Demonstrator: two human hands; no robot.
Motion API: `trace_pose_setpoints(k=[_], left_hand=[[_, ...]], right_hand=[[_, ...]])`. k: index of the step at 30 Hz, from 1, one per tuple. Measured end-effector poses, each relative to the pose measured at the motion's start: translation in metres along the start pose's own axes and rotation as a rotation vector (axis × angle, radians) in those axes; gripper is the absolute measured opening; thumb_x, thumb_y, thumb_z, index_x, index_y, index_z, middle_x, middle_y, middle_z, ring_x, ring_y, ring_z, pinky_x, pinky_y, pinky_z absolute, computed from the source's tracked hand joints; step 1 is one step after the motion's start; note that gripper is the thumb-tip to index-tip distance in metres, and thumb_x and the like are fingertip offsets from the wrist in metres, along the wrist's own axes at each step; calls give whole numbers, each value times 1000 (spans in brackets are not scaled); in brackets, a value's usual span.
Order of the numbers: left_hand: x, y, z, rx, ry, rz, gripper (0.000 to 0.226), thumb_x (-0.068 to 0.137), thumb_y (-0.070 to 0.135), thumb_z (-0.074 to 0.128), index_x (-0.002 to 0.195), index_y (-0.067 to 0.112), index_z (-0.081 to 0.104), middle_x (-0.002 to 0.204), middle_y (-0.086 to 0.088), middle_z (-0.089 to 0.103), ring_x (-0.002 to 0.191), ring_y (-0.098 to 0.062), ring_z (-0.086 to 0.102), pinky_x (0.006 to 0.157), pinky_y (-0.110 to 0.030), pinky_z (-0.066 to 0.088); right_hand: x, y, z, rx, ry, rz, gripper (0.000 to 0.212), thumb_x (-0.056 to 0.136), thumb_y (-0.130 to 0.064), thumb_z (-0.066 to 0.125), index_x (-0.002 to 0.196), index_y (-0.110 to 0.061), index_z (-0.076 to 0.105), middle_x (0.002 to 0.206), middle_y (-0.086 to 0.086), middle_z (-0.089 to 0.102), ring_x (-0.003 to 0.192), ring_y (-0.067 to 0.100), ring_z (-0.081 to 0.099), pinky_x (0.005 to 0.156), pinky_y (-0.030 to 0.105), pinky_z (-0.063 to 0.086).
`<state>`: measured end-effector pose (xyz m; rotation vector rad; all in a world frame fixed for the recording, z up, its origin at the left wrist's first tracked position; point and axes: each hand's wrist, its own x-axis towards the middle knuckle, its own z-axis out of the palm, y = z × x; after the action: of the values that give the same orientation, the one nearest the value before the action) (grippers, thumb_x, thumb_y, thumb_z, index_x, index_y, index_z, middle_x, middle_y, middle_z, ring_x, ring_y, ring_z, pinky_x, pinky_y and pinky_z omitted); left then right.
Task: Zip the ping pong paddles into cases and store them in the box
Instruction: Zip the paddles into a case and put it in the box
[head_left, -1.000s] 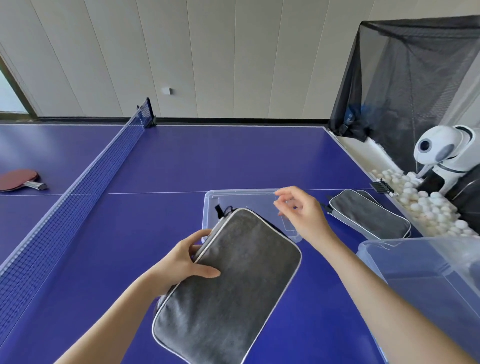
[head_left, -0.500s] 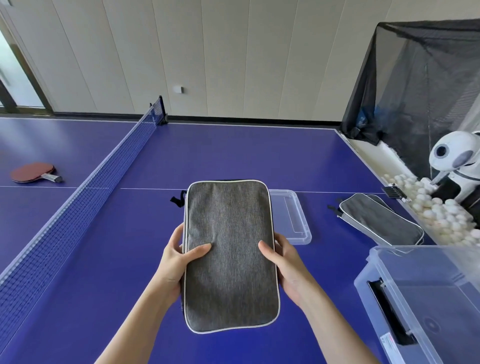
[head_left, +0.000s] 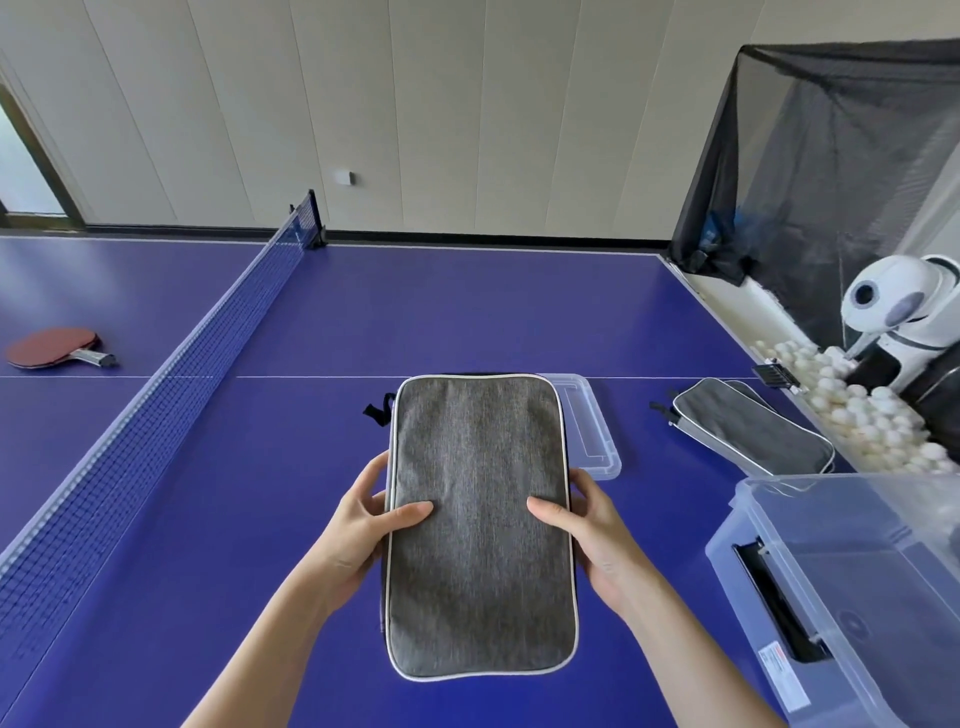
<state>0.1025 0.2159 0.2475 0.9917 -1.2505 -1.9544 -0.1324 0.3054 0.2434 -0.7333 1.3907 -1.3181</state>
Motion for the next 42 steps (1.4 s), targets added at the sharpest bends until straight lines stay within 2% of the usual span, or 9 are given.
trace_pose_setpoints(k=[3, 11, 14, 18, 23, 26, 33, 38, 42], left_hand=[[6, -2, 4, 10, -52, -5, 85, 50, 26, 88, 127, 34, 52, 109, -14, 71, 98, -31, 70, 69, -31, 58], [33, -9, 45, 40, -210, -34, 85, 51, 21, 86, 128, 32, 51, 109, -14, 71, 97, -32, 70, 70, -32, 58], [41, -12, 71, 62, -272, -36, 84, 51, 21, 87, 127, 32, 53, 110, -17, 70, 100, -33, 68, 74, -33, 57], [45, -16, 112, 77, -349, -44, 81, 49, 25, 91, 122, 34, 57, 116, -16, 68, 104, -33, 67, 77, -34, 56], [44, -20, 178, 109, -428, -24, 79, 52, 23, 88, 123, 32, 56, 115, -15, 68, 103, -32, 67, 72, -31, 57], [36, -24, 228, 123, -466, 4, 77, 54, 21, 85, 125, 29, 55, 115, -16, 68, 103, -33, 67, 74, -33, 57], [10, -51, 364, 114, -523, 42, 73, 55, 19, 84, 122, 26, 57, 114, -15, 69, 103, -32, 68, 78, -36, 58], [-4, -65, 439, 114, -537, 52, 71, 62, 12, 81, 126, 23, 54, 111, -12, 71, 98, -30, 69, 71, -31, 57], [-4, -74, 474, 103, -498, 46, 62, 75, -4, 75, 127, 22, 53, 109, -15, 71, 95, -29, 70, 69, -30, 58]], right_hand=[[-8, -1, -6, -10, 25, 0, 53, 63, -25, 81, 110, -15, 59, 104, 6, 73, 99, 24, 68, 91, 38, 51], [-41, -7, -44, 28, 199, -12, 50, 63, -24, 79, 107, -15, 58, 103, 7, 72, 95, 20, 69, 80, 31, 50], [-58, -9, -66, 59, 264, -20, 52, 67, -19, 80, 112, -11, 56, 107, 9, 71, 99, 23, 67, 87, 34, 52], [-82, -16, -98, 83, 347, -58, 56, 63, -22, 79, 113, -12, 56, 106, 8, 71, 101, 23, 67, 86, 32, 51], [-115, -24, -150, 122, 433, -104, 55, 60, -22, 78, 111, -13, 56, 106, 11, 70, 94, 23, 68, 74, 33, 51], [-141, -30, -191, 145, 462, -129, 61, 57, -23, 81, 112, -12, 56, 108, 12, 69, 95, 23, 69, 79, 36, 53], [-219, -53, -306, 99, 524, -163, 37, 79, -12, 74, 111, -14, 57, 109, 7, 69, 98, 24, 68, 81, 40, 53], [-254, -65, -369, 117, 548, -187, 32, 83, -10, 70, 112, -15, 56, 111, 6, 67, 99, 23, 66, 77, 36, 52], [-259, -69, -405, 122, 540, -197, 35, 83, -10, 70, 114, -18, 56, 110, 3, 67, 98, 19, 67, 74, 32, 52]])
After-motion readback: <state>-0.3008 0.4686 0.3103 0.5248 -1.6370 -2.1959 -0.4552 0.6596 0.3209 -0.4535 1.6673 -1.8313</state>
